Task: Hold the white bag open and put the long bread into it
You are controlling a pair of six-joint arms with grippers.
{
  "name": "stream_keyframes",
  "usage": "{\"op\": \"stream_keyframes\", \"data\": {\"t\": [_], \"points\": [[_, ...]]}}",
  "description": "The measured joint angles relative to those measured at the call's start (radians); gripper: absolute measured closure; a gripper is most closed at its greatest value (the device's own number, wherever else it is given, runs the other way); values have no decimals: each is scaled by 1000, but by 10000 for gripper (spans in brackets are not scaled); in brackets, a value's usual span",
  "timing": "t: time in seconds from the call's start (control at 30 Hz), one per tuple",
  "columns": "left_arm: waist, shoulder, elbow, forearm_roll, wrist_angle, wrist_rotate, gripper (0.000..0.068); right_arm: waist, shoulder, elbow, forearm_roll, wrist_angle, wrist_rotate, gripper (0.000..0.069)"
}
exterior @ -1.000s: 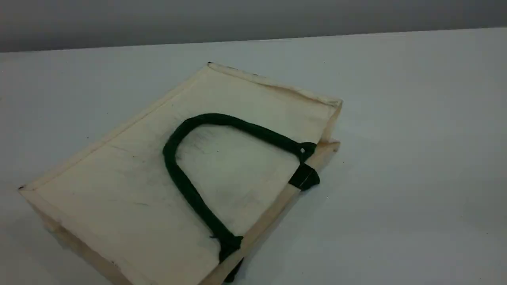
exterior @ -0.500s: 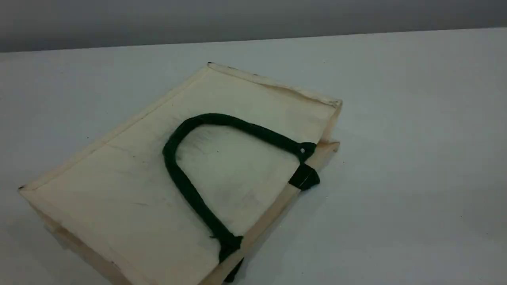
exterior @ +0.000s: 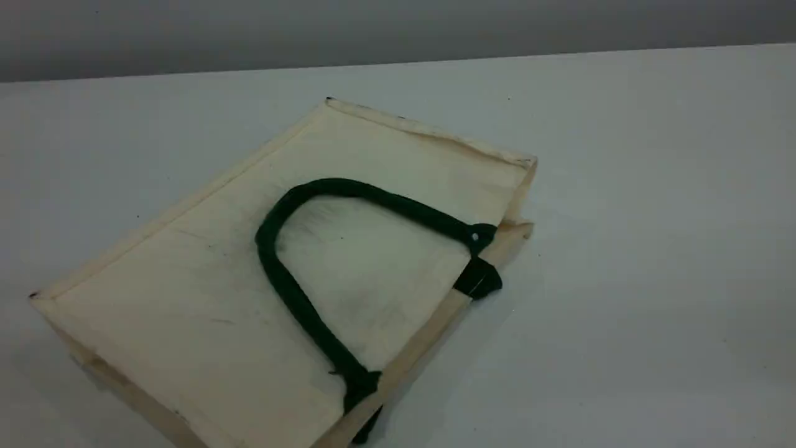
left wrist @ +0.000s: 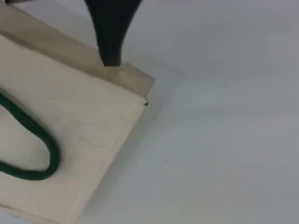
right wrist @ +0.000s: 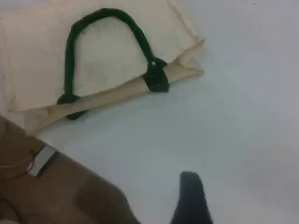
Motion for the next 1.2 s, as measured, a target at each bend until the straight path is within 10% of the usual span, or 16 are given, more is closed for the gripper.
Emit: {"op": "stream_keyframes", "data": {"t": [0.57,1.2], "points": [[107,-16,0,-2,0,4,168,-459,-113,0,5,0,0,223],[89,-96,0,1,1,4,168,-465,-197,0,5,1,0,233]]}}
